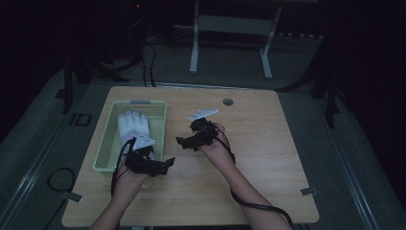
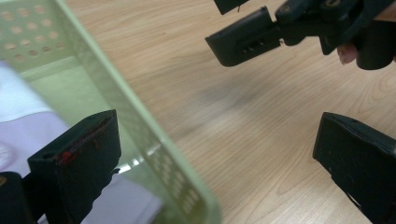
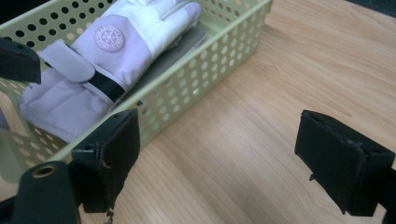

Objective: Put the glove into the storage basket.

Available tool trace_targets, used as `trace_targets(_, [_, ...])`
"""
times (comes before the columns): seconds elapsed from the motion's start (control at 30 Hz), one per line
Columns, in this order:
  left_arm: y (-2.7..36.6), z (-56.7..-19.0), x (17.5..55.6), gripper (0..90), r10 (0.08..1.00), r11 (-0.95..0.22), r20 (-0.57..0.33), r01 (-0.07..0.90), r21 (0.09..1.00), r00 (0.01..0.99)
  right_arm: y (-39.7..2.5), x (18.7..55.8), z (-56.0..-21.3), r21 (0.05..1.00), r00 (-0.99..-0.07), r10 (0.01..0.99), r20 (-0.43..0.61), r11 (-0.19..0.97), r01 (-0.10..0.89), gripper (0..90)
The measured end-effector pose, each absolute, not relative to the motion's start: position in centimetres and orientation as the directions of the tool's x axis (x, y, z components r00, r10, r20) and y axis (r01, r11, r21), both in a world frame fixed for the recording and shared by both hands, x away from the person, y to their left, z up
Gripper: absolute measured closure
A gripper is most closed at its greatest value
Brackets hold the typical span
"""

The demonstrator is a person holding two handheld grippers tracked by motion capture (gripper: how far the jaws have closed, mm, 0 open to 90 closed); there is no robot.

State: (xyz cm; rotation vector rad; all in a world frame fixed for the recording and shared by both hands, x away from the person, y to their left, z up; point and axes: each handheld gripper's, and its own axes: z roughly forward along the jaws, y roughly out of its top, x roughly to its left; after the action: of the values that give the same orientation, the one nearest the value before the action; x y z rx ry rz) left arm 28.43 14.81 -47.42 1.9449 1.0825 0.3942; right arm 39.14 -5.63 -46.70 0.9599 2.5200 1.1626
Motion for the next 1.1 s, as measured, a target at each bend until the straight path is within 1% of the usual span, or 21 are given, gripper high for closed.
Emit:
trace_targets(0.17, [13.2, -47.9, 28.2, 1.1, 0.797, -0.286, -0.1, 0.518, 0.806, 0.596, -6.9, 39.0, -47.6, 0.735, -0.762, 0.642, 0.084, 0.477, 0.483, 13.9])
trace_targets(0.33, [11.7, -48.5, 27.9, 1.1, 0.776, -0.313, -0.077, 0.488, 0.815, 0.626, -8.2, 38.9, -48.2, 0.741, -0.75, 0.653, 0.106, 0.451, 0.497, 13.9])
trace_targets(0.57, [10.1, -49.7, 27.6, 1.1, 0.754, -0.337, -0.067, 0.473, 0.814, 0.653, -10.1, 38.8, -49.3, 0.738, -0.736, 0.671, 0.09, 0.451, 0.502, 13.9])
trace_targets(0.67, [9.5, -50.1, 27.5, 1.1, 0.755, -0.36, -0.038, 0.463, 0.81, 0.654, -10.7, 38.8, -49.7, 0.734, -0.729, 0.679, 0.093, 0.448, 0.511, 13.9])
trace_targets(0.87, [8.8, -50.9, 27.1, 1.1, 0.742, -0.354, -0.059, 0.465, 0.811, 0.668, -11.7, 38.8, -50.6, 0.73, -0.719, 0.689, 0.093, 0.444, 0.52, 13.9])
trace_targets(1.1, [7.6, -52.8, 26.9, 1.0, 0.722, -0.375, -0.068, 0.471, 0.798, 0.689, -13.0, 38.4, -52.4, 0.723, -0.711, 0.695, 0.108, 0.436, 0.536, 13.9])
